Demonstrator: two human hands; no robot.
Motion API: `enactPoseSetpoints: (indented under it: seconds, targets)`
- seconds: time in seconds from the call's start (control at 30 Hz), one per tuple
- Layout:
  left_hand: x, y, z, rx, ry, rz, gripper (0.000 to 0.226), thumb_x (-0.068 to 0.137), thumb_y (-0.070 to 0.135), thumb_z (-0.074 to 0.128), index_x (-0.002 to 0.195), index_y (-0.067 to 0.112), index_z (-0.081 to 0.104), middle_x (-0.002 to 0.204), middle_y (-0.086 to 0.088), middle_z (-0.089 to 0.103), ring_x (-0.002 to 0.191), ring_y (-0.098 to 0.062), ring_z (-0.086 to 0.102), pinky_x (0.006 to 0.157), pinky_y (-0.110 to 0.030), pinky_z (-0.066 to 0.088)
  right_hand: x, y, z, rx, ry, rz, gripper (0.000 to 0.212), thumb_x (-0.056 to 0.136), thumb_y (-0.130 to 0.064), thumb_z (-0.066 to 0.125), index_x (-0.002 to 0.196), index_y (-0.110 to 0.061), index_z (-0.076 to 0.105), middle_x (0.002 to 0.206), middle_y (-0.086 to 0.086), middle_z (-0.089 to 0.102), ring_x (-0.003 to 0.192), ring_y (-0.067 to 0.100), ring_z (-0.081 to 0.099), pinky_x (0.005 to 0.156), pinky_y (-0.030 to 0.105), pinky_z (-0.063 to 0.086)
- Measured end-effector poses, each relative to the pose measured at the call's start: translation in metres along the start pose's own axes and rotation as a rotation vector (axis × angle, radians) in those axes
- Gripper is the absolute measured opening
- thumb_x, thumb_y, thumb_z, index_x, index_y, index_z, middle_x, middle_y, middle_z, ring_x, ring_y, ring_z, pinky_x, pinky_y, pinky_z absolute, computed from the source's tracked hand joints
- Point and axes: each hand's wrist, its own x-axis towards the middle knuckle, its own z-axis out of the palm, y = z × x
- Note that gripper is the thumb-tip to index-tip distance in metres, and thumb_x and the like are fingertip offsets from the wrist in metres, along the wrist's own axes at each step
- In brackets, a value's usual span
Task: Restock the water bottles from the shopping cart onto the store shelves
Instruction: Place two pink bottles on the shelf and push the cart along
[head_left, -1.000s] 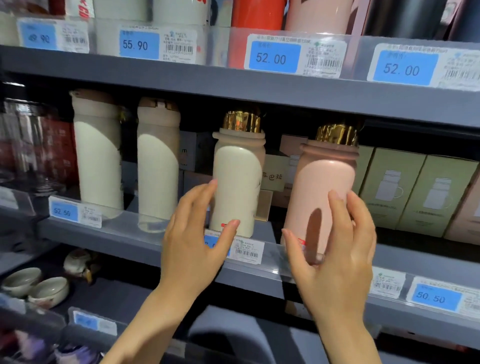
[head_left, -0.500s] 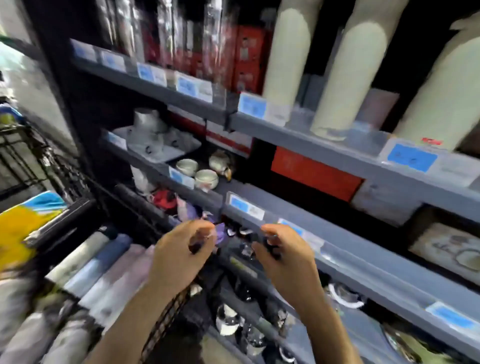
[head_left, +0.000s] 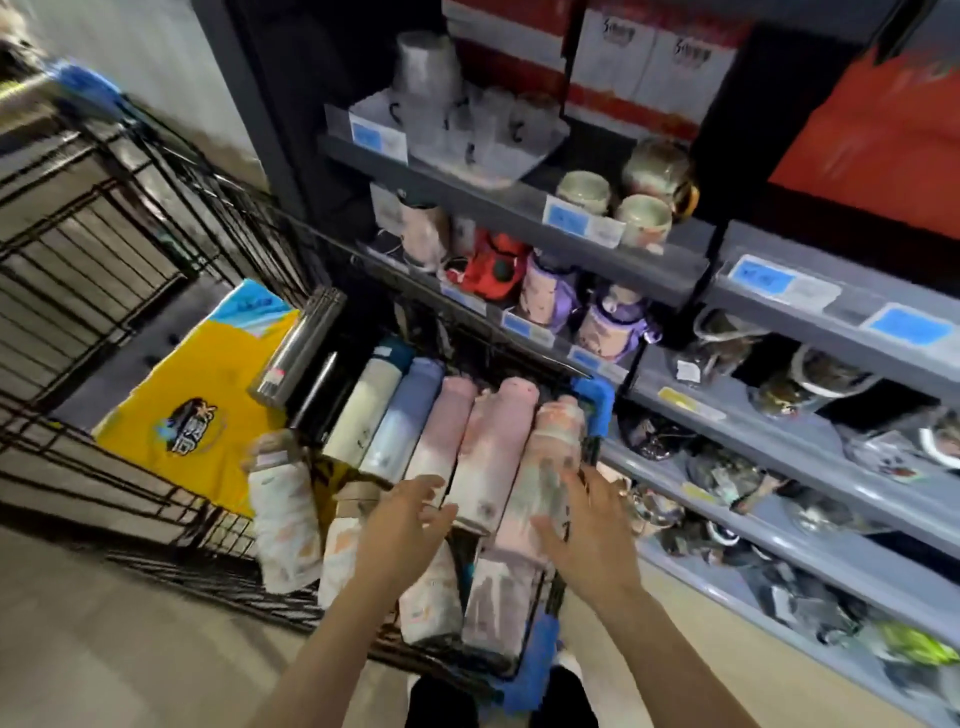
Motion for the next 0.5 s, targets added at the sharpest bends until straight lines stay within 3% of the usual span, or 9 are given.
enactPoseSetpoints:
  seconds: [0.07, 0.17, 0.27, 0.37, 0.43, 0.5]
  targets:
    - [0.018, 0.001, 0.011, 0.004, -0.050, 0.014, 0.043, 0.091, 0.039, 0.057, 0.130, 0.022, 0.051, 0.125, -0.001, 0.056, 0.104, -0.017, 0.058, 0.085, -0.031, 0.048, 0.001, -0.002, 0.009, -0.046, 0.024, -0.013, 0.066, 0.095, -0.039, 0.052, 0.151, -0.026, 0.018, 0.156, 0.004, 0.017, 0.143, 0.024, 0.016, 0.114, 0.032, 0.015]
    - [0.047, 0.010, 0.033, -0.013, -0.076, 0.056, 0.054, 0.092, 0.041, 0.055, 0.138, 0.015, 0.044, 0.125, -0.005, 0.054, 0.111, -0.023, 0.054, 0.086, -0.030, 0.041, 0.001, 0.000, 0.022, -0.022, 0.043, 0.019, 0.072, 0.092, -0.035, 0.058, 0.150, -0.028, 0.014, 0.155, 0.007, 0.025, 0.142, 0.031, 0.021, 0.113, 0.032, 0.014]
    - [0.076, 0.017, 0.055, -0.043, -0.134, 0.073, 0.068, 0.086, 0.041, 0.063, 0.141, 0.009, 0.039, 0.129, -0.012, 0.052, 0.120, -0.029, 0.048, 0.096, -0.034, 0.039, 0.000, 0.006, 0.032, -0.009, 0.081, 0.028, 0.073, 0.089, -0.040, 0.053, 0.151, -0.029, 0.016, 0.149, 0.010, 0.038, 0.136, 0.033, 0.036, 0.106, 0.037, 0.025]
    - [0.096, 0.006, 0.077, -0.094, -0.160, 0.110, 0.088, 0.072, 0.063, 0.060, 0.141, 0.015, 0.036, 0.139, -0.005, 0.046, 0.126, -0.021, 0.044, 0.104, -0.030, 0.033, 0.003, 0.011, 0.031, -0.013, 0.099, 0.028, 0.068, 0.089, -0.050, 0.040, 0.150, -0.030, 0.018, 0.148, 0.005, 0.039, 0.136, 0.023, 0.032, 0.105, 0.035, 0.030]
    - [0.096, 0.009, 0.078, -0.195, -0.139, 0.086, 0.092, 0.063, 0.061, 0.064, 0.140, 0.018, 0.037, 0.133, 0.006, 0.044, 0.119, -0.009, 0.041, 0.099, -0.023, 0.029, 0.006, 0.015, 0.032, -0.004, 0.088, 0.014, 0.068, 0.089, -0.054, 0.032, 0.151, -0.036, 0.010, 0.156, -0.001, 0.025, 0.140, 0.017, 0.018, 0.112, 0.032, 0.023]
    - [0.095, 0.015, 0.077, -0.252, -0.118, 0.071, 0.090, 0.063, 0.051, 0.072, 0.140, 0.017, 0.038, 0.127, 0.008, 0.044, 0.113, -0.006, 0.039, 0.095, -0.023, 0.030, 0.007, 0.019, 0.034, -0.019, 0.092, 0.011, 0.068, 0.090, -0.055, 0.033, 0.151, -0.033, 0.014, 0.156, 0.000, 0.025, 0.139, 0.018, 0.019, 0.112, 0.031, 0.022]
